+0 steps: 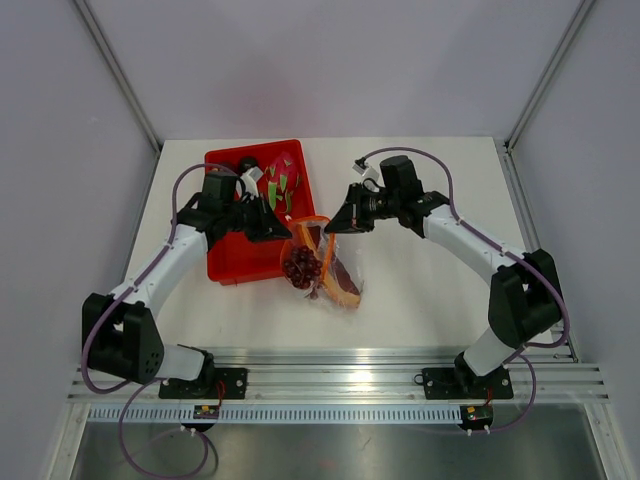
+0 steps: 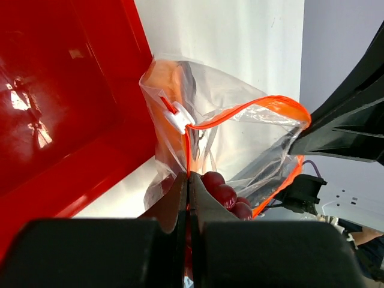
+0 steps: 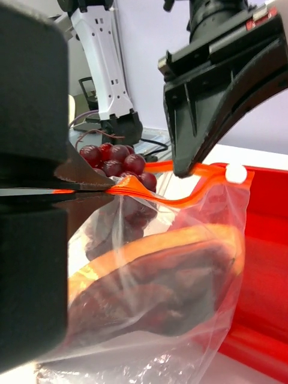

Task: Place the food in the zip-top bag and seal the zipper
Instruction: Adjust the zipper food storage bag at the center of the board.

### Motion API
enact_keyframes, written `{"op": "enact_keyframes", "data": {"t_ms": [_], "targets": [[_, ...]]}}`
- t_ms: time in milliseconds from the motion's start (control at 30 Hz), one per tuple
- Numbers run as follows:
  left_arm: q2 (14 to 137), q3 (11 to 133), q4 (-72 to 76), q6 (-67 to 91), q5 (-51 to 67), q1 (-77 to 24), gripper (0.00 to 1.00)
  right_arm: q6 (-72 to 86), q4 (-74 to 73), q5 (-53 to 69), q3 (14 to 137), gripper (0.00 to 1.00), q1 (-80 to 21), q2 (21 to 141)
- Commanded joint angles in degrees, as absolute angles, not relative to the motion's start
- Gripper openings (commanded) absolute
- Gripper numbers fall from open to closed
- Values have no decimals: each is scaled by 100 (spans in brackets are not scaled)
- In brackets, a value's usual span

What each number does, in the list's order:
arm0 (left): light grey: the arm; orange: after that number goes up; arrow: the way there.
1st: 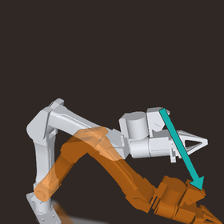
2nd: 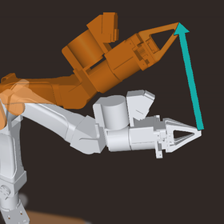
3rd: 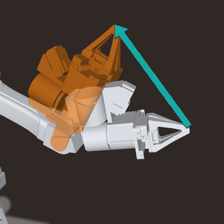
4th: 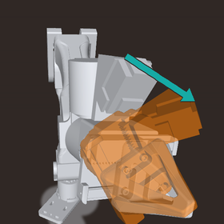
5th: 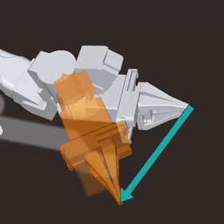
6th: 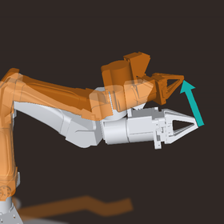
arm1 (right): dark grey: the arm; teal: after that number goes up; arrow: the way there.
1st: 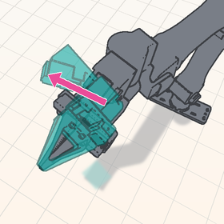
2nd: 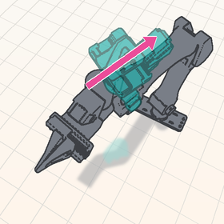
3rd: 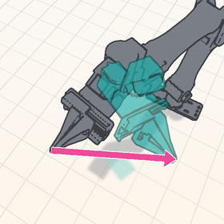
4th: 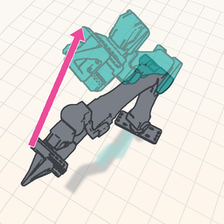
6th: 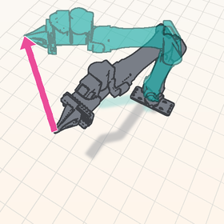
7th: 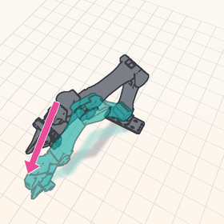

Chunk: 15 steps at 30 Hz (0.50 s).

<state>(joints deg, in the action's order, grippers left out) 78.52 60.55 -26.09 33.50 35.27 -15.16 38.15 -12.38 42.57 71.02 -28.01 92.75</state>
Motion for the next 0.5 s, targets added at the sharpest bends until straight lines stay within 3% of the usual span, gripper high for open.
{"op": "enact_keyframes", "data": {"t_ms": [0, 333, 467], "targets": [[7515, 6425, -2628, 3568, 3515, -1634, 0, 3385, -1790, 4009, 7461, 0, -2804, 9307], [6953, 6785, -2496, 4165, 3788, -1723, 0, 3208, -2320, 3718, 7594, 0, -2733, 9255], [6864, 6925, -2531, 4263, 3622, -1723, 0, 3322, -2522, 3718, 7594, 0, -2742, 8563]]}}
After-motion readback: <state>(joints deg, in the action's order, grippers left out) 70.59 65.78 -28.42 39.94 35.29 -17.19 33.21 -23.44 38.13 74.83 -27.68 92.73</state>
